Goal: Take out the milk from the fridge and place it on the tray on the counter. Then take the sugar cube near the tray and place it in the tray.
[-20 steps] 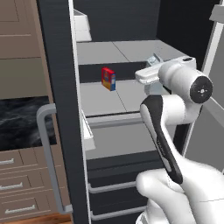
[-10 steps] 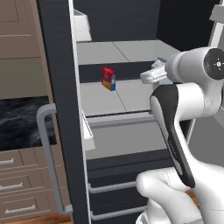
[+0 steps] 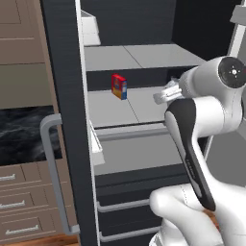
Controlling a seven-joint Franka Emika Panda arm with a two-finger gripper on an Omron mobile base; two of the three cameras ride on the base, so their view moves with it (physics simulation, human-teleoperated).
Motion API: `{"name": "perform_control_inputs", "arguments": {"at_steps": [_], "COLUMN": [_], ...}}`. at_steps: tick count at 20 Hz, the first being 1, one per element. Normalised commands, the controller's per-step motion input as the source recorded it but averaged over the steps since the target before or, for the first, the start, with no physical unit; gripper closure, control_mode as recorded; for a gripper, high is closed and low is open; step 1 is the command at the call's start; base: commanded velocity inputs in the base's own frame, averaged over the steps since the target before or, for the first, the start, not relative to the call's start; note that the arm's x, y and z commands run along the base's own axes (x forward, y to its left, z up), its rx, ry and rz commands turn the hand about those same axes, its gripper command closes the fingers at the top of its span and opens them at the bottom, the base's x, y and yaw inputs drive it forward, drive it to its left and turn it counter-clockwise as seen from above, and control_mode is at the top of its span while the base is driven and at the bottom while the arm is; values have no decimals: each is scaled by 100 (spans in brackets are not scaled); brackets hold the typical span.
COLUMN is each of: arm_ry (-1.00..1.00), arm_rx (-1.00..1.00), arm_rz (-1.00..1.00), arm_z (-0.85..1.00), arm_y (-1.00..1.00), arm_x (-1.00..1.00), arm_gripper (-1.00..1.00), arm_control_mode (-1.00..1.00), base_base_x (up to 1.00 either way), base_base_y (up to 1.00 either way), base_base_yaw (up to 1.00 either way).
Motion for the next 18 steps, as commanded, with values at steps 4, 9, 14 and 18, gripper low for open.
{"name": "perform_control_inputs", "arguments": {"at_steps": [4,9,14,18], "arm_ry": [7,5,3,0], "arm_rx": [0,0,0,0], "arm_rz": [0,0,0,0], "arm_z": [-29,-13,-10,0], "arm_y": [0,0,0,0], "arm_x": [-20,-58,-40,0], "arm_gripper": [100,100,100,100], "arm_control_mode": [-100,-100,100,100], "base_base_x": [0,0,-60,-100], "base_base_y": [0,0,-2,-4], "base_base_yaw": [0,0,0,0]}}
